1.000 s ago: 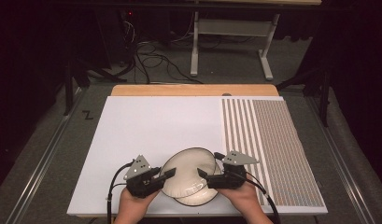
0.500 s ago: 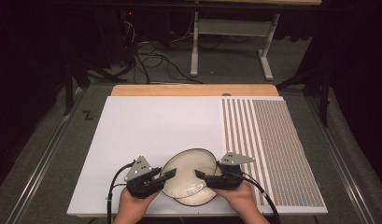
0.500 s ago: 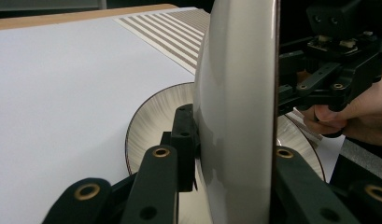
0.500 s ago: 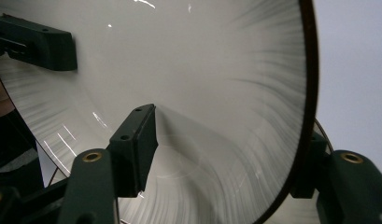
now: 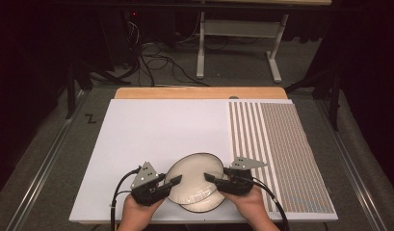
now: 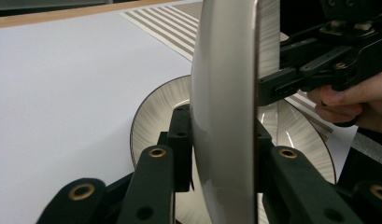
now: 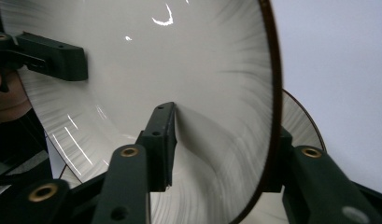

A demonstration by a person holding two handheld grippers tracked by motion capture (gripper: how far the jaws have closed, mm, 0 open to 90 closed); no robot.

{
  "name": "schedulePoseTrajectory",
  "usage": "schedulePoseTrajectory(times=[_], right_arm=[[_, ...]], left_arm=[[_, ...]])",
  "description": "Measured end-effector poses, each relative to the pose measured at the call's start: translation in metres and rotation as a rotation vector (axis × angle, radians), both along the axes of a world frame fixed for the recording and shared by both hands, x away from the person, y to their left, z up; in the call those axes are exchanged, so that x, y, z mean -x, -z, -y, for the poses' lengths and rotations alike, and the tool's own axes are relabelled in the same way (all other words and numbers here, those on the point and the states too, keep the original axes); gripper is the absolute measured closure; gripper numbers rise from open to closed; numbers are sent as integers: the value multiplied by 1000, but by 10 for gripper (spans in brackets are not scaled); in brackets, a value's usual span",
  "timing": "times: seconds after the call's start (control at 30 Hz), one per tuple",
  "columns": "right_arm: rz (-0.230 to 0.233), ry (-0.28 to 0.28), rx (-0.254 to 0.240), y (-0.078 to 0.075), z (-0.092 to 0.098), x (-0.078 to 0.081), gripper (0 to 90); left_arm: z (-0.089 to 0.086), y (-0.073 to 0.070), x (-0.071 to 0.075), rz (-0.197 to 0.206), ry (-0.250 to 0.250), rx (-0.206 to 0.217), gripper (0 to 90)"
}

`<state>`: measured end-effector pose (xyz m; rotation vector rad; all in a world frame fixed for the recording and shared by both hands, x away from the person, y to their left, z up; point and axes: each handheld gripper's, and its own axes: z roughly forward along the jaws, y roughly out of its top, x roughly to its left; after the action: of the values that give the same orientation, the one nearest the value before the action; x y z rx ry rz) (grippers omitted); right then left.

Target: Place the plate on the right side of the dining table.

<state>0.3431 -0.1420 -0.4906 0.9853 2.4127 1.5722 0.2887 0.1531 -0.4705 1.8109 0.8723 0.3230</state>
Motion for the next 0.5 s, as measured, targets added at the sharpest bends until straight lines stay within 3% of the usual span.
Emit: schedulePoseTrajectory(times=[0.17, 0.27, 0.37, 0.5], right_arm=[[1, -4, -5, -2, 5, 1, 651], [5, -4, -5, -3, 8, 2, 696], [3, 5, -24, -4, 14, 2, 737], [16, 1, -25, -7, 17, 5, 760]], left_arm=[[-1, 1, -1, -16, -12, 2, 700], [-4, 3, 2, -2, -67, -21, 692], [-7, 9, 0, -30, -56, 21, 723], [-9, 9, -3, -55, -46, 42, 750]])
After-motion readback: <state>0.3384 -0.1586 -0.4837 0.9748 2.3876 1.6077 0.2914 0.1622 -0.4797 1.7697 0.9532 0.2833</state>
